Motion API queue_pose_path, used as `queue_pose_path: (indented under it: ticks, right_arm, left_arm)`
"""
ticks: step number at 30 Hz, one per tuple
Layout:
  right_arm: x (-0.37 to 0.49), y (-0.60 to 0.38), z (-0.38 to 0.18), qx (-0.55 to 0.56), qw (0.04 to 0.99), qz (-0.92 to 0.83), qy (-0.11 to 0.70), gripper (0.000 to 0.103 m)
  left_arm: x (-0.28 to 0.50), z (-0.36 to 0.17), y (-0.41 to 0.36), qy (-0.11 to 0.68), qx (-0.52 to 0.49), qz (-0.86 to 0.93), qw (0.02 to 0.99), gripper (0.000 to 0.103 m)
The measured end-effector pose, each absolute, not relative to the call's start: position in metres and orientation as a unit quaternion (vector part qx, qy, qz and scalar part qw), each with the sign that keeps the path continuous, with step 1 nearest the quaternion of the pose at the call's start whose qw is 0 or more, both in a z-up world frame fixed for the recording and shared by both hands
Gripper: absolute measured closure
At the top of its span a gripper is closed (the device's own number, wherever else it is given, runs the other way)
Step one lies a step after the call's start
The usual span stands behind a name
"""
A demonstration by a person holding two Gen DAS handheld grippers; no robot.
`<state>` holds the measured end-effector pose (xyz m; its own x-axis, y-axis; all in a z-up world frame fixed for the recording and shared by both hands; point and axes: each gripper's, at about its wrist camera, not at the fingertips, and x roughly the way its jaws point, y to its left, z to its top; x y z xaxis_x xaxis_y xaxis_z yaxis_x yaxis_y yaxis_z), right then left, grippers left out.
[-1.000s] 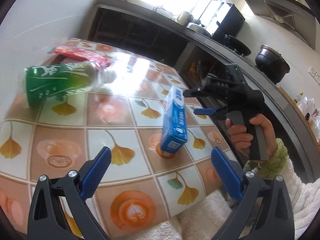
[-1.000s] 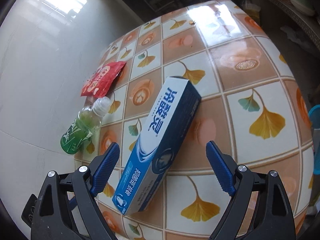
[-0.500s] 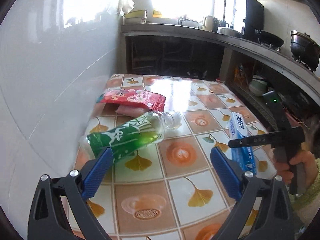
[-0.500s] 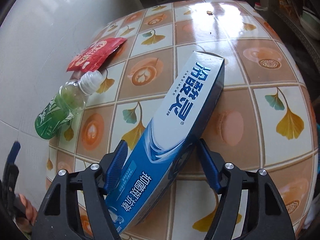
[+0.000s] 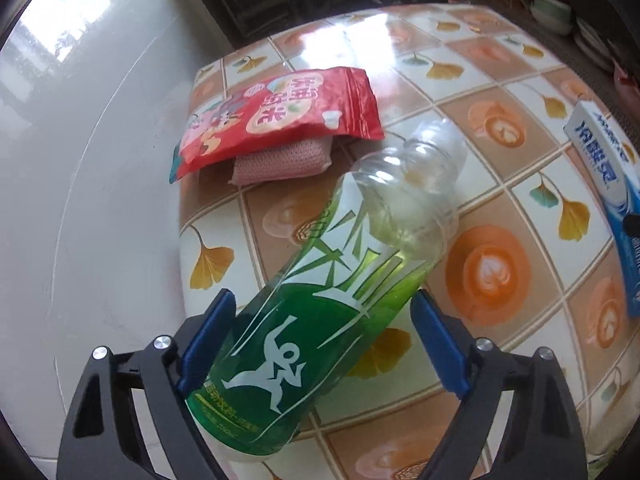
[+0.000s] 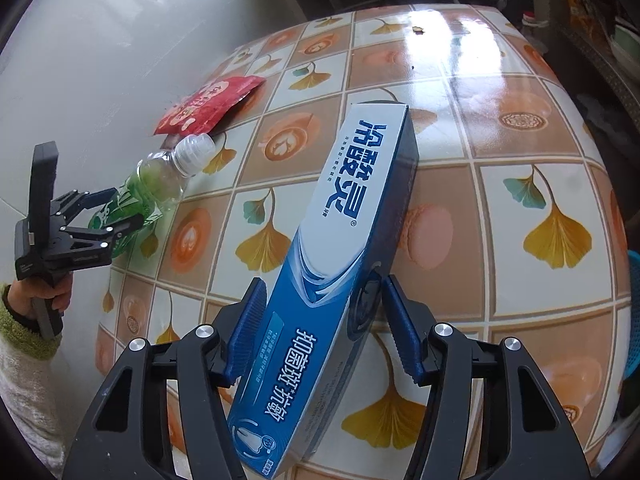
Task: Collect trash
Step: 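Grasp the green plastic bottle with the left tool while the right tool holds the box, then carry the bottle and toothpaste box over the blue wastebasket with both tools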
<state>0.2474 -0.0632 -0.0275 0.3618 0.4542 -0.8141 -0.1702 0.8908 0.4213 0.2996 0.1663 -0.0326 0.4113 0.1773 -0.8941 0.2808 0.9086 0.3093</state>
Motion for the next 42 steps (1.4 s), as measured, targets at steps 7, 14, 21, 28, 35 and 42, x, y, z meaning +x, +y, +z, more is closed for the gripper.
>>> queue_pose_path:
  ticks: [7, 14, 21, 28, 35, 42]
  right_arm:
    - [0.243, -0.067, -0.028, 0.135, 0.815, 0.203, 0.525, 0.048]
    - [0.231, -0.069, -0.027, 0.130, 0.814, 0.217, 0.523, 0.052]
    - [0.204, -0.077, -0.026, 0.115, 0.803, 0.242, 0.532, 0.053]
    - [0.198, -0.084, -0.029, 0.130, 0.790, 0.251, 0.544, 0.048]
    - [0.196, -0.084, -0.029, 0.142, 0.791, 0.241, 0.544, 0.047]
    - [0.201, -0.074, -0.030, 0.134, 0.794, 0.234, 0.545, 0.046]
  left_arm:
    - [0.273, -0.030, 0.149, 0.597, 0.150, -0.083, 0.784, 0.042]
    - [0.231, -0.032, 0.142, 0.629, -0.032, -0.125, 0.766, 0.042]
    - [0.176, -0.038, 0.125, 0.632, -0.190, -0.175, 0.730, 0.041]
    - [0.178, -0.036, 0.131, 0.592, -0.254, -0.168, 0.746, 0.026]
    - [0.207, -0.050, 0.129, 0.587, -0.292, -0.166, 0.737, 0.025]
    - [0.221, -0.062, 0.120, 0.592, -0.306, -0.166, 0.727, 0.025]
